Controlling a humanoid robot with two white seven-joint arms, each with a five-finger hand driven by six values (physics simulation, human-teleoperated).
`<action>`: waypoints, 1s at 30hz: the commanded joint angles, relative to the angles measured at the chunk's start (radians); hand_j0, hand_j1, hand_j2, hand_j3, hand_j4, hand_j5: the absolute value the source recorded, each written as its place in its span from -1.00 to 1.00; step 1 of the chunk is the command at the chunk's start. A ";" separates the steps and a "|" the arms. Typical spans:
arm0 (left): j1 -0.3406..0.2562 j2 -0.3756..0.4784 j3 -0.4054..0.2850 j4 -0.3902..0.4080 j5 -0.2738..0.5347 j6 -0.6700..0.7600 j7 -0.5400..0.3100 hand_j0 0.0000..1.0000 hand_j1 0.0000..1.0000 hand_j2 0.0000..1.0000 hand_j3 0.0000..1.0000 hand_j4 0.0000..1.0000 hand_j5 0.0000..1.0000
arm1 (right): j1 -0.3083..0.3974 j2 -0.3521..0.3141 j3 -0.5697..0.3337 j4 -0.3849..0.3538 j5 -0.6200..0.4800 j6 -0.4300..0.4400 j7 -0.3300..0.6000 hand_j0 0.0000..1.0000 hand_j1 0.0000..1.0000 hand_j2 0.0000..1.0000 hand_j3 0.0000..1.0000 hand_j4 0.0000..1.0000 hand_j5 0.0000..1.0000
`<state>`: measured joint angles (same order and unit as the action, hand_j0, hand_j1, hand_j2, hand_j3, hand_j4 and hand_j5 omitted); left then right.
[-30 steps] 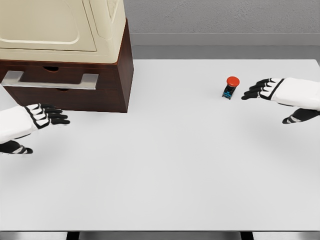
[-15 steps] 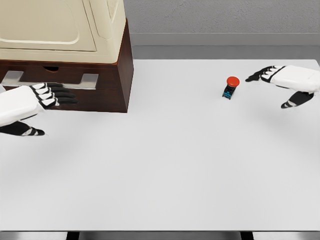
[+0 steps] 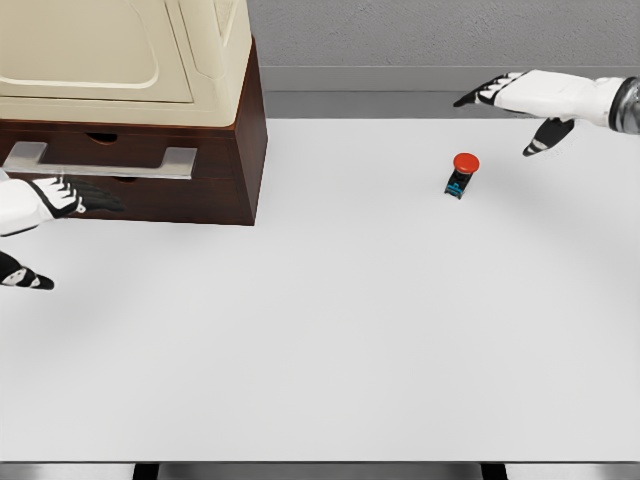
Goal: Open the cabinet drawer with left arm, and place a switch into the drawer with right arm
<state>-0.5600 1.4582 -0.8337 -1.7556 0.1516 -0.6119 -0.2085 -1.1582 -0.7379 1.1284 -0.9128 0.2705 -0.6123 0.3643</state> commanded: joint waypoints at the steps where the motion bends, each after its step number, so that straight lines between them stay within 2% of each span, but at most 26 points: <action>1: -0.001 0.007 0.013 0.004 0.042 0.001 -0.022 1.00 1.00 1.00 1.00 1.00 1.00 | 0.000 0.040 0.042 0.032 0.024 0.001 0.001 1.00 1.00 1.00 1.00 1.00 1.00; 7: -0.003 -0.019 0.039 0.019 0.032 0.001 -0.009 1.00 1.00 1.00 1.00 1.00 1.00 | -0.003 0.066 0.076 0.034 0.042 0.001 0.001 1.00 1.00 1.00 1.00 1.00 1.00; 8: -0.003 -0.050 0.041 0.039 0.036 0.001 -0.011 1.00 1.00 1.00 1.00 1.00 1.00 | -0.008 0.075 0.079 0.035 0.042 0.001 0.001 1.00 1.00 1.00 1.00 1.00 1.00; 11: -0.003 -0.059 0.041 0.048 0.055 0.001 -0.009 1.00 1.00 1.00 1.00 1.00 1.00 | -0.008 0.146 0.094 0.123 0.055 0.001 0.002 1.00 1.00 1.00 1.00 1.00 1.00; 19: -0.003 -0.059 0.041 0.070 0.077 0.001 -0.008 1.00 1.00 1.00 1.00 1.00 1.00 | -0.006 0.147 0.100 0.138 0.056 0.001 0.002 1.00 1.00 1.00 1.00 1.00 1.00; 20: -0.003 -0.061 0.039 0.074 0.077 0.001 -0.008 1.00 1.00 1.00 1.00 1.00 1.00 | -0.006 0.155 0.100 0.167 0.058 0.001 0.002 1.00 1.00 1.00 1.00 1.00 1.00; 23: -0.003 -0.067 0.039 0.091 0.075 0.001 -0.008 1.00 1.00 1.00 1.00 1.00 1.00 | -0.005 0.178 0.100 0.178 0.070 0.001 0.002 1.00 1.00 1.00 1.00 1.00 1.00; 30: -0.004 -0.136 0.038 0.137 0.069 0.001 -0.011 1.00 1.00 1.00 1.00 1.00 1.00 | -0.005 0.199 0.103 0.218 0.073 0.001 0.002 1.00 1.00 1.00 1.00 1.00 1.00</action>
<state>-0.5645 1.3371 -0.7963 -1.6314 0.2155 -0.6121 -0.2188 -1.1628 -0.5436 1.2335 -0.7061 0.3466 -0.6125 0.3670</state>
